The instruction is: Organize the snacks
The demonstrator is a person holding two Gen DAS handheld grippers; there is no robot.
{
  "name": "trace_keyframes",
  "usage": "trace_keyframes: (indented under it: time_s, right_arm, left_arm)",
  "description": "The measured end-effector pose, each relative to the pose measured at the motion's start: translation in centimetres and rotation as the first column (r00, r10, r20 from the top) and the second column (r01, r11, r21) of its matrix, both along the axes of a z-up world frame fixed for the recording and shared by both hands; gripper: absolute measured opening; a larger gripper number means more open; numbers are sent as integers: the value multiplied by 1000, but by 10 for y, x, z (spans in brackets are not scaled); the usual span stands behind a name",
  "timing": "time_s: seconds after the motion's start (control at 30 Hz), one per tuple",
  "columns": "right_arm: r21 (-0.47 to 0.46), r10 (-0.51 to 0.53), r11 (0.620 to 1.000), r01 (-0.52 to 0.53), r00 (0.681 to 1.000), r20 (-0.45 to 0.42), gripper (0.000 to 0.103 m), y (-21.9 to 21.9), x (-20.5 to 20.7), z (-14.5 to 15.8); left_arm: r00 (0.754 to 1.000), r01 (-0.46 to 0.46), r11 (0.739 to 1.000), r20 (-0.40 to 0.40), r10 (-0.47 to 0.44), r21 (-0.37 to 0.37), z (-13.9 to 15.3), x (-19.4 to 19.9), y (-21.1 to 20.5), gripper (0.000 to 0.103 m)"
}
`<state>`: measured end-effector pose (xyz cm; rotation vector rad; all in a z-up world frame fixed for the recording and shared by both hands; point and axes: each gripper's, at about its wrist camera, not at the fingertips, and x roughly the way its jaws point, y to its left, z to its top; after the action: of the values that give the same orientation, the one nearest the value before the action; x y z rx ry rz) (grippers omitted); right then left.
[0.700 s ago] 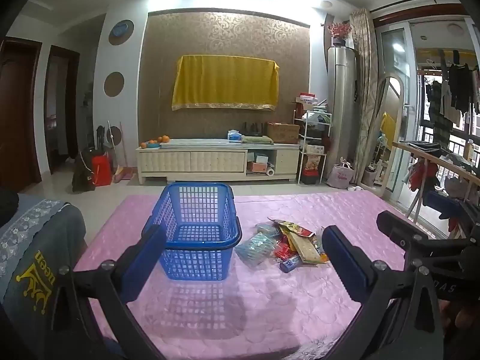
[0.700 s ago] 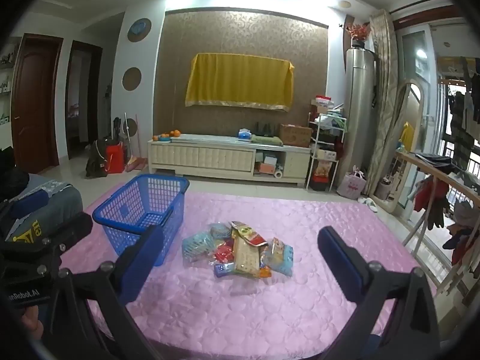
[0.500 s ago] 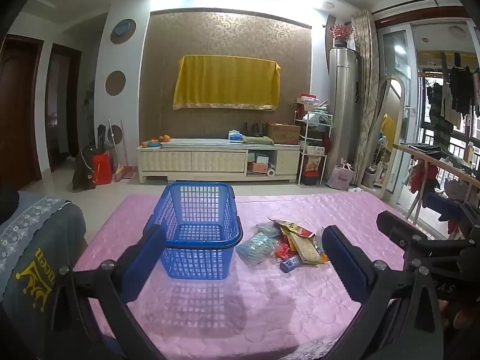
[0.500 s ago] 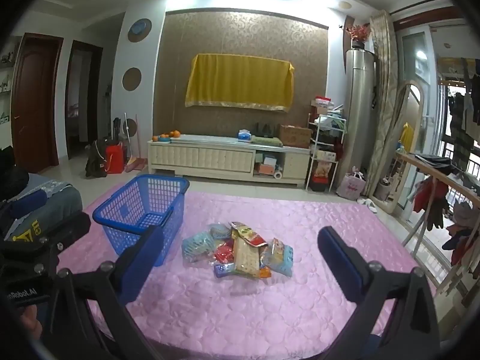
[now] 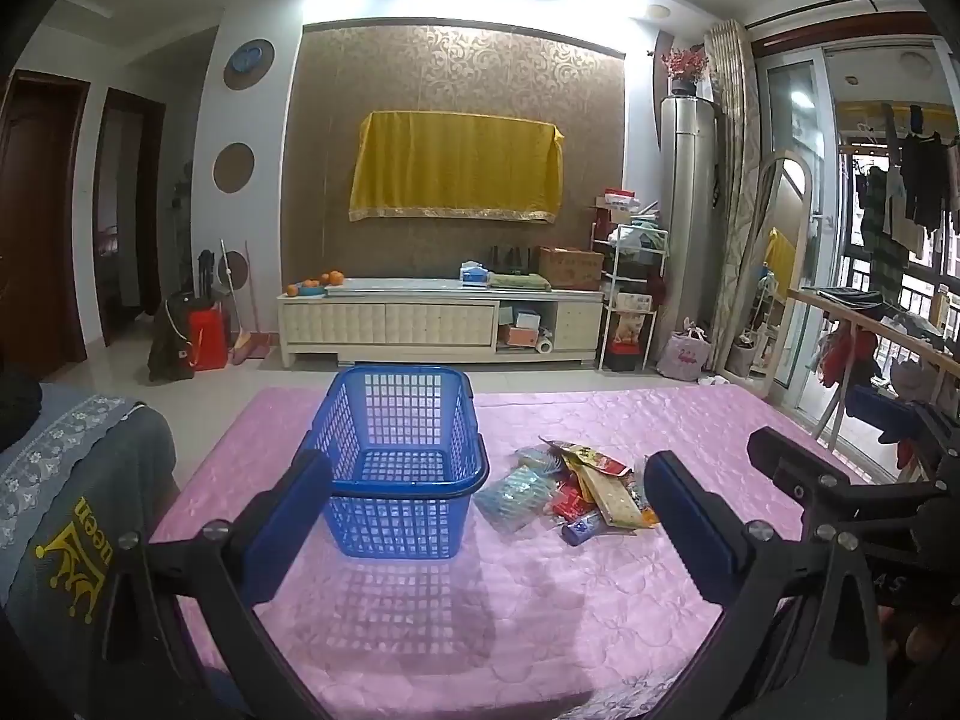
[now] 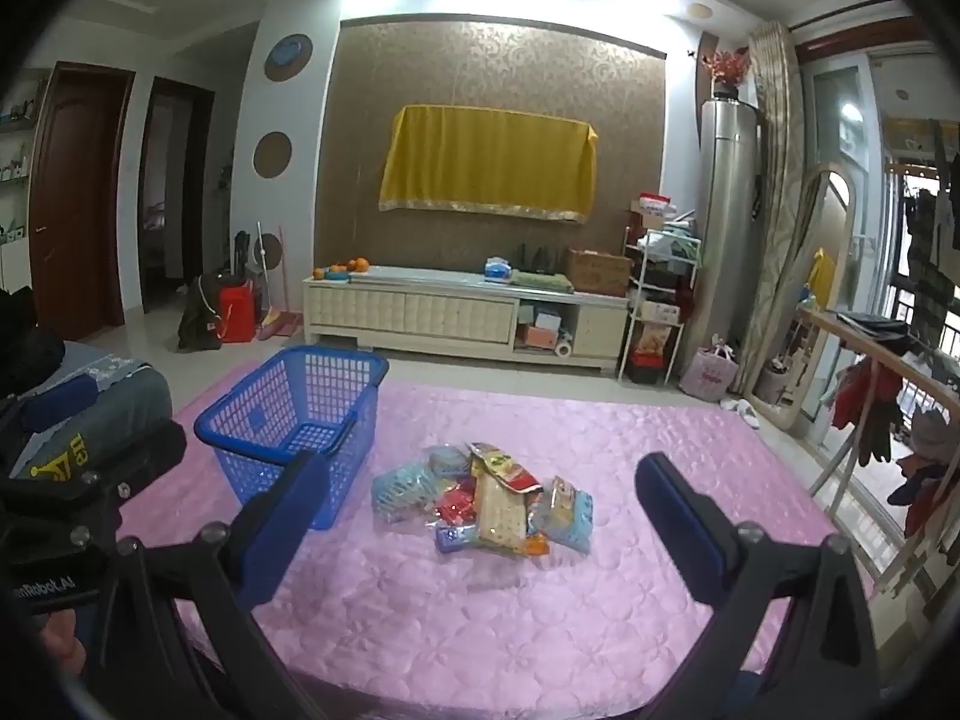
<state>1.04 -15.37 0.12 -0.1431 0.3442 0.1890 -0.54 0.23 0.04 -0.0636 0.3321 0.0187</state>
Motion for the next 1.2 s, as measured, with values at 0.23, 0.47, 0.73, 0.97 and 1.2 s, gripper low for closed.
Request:
trace_keyframes:
  time_s: [0.23,0.47,0.73,0.97,1.2]
  right_arm:
    - [5,-1,1000,1,1000,-1,103,0,-1,1]
    - [-3,-2,1000,2,1000,5,103,0,-2,2]
    - [-1,2,1000,-2,1000,-5,103,0,0,5]
    - [8,-3,1000,3,1000,-10,103,-2,0,8]
    - [24,-2,1000,2,1000,-9,103,-5,0,10]
  left_arm:
    - [1000,-2,1000,-4,2,-6,0,-2,1,103]
    - [1000,-11,1000,3,11,-13,3,-5,2,103]
    - [1000,-11,1000,-11,11,-25,1,-4,4,103]
    - [1000,-9,1000,-18,8,-21,4,-3,4,103]
    - [1000,-17,1000,-13,17,-7,6,-3,4,103]
